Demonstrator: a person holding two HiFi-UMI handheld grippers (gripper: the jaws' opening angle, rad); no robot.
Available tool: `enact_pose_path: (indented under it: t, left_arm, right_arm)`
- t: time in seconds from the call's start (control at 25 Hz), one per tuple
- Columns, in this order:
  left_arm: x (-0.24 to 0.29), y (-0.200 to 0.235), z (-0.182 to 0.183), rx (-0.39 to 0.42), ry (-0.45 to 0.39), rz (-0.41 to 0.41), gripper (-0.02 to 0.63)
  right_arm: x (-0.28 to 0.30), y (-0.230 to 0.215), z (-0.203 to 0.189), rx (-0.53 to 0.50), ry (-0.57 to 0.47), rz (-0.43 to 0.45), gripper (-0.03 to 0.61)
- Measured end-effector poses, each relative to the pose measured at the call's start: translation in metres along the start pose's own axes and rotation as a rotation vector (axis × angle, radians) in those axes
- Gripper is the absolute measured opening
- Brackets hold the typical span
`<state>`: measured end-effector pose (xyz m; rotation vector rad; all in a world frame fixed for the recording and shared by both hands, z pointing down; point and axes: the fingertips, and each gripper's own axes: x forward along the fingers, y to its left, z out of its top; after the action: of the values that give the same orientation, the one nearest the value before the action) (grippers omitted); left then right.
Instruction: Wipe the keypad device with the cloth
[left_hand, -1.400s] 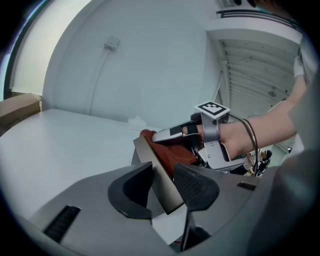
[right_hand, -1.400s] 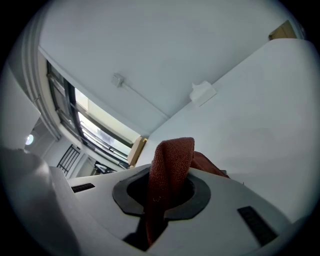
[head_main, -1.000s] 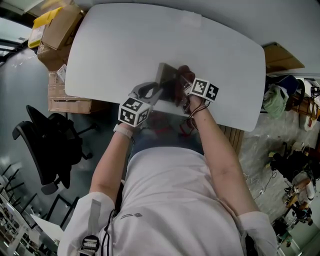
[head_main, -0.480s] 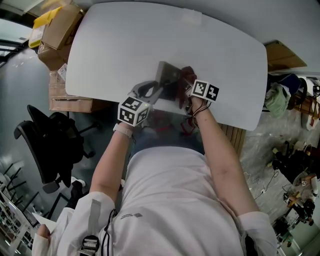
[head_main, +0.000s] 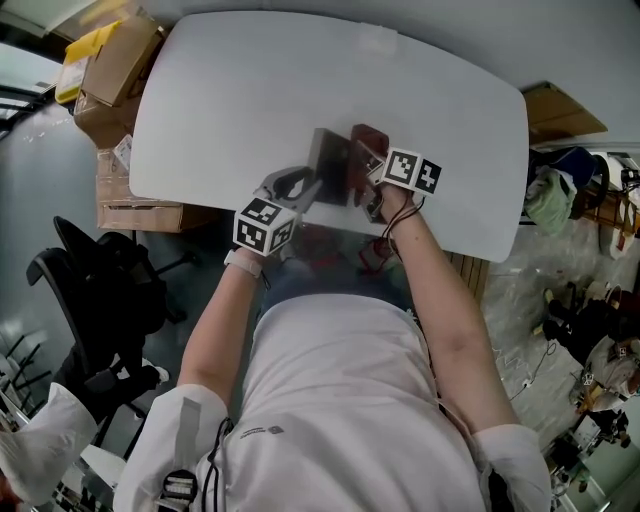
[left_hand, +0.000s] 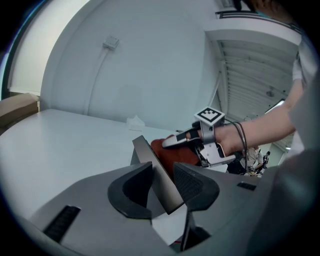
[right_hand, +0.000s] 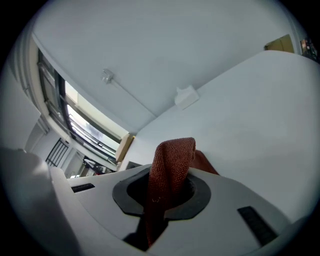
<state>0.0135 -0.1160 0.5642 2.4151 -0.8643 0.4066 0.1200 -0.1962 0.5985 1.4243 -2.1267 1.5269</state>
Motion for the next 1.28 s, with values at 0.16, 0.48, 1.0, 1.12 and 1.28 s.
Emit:
enact_pose_path:
  t: [0.16, 0.48, 1.0, 1.12, 1.28]
  left_arm:
    - [0.001, -0.001, 0.001, -0.002, -0.002, 0.0, 0.132]
    - [0.002, -0.001, 0.0, 0.003, 0.005, -0.009, 0.133]
    - [0.003, -0.002, -0.003, -0.015, 0.0, 0.002, 0.132]
    - [0.002, -0.002, -0.002, -0.018, -0.003, 0.003, 0.132]
    - [0.001, 0.001, 0.0, -0.023, -0.009, 0.012, 0.132]
  right_arm:
    - [0.009, 0.052, 0.026, -0.087, -0.01, 0.086, 0.054]
    - [0.035, 0.084, 0.017, -0.155, 0.055, 0.129, 0.054]
    - [0.027, -0.021, -0.002, -0.033, 0.095, -0.059, 0.054]
    - [0.023, -0.035, -0.005, -0.021, 0.08, -0.082, 0.054]
    - [0.022, -0.054, -0.015, -0.034, 0.087, -0.124, 0.054]
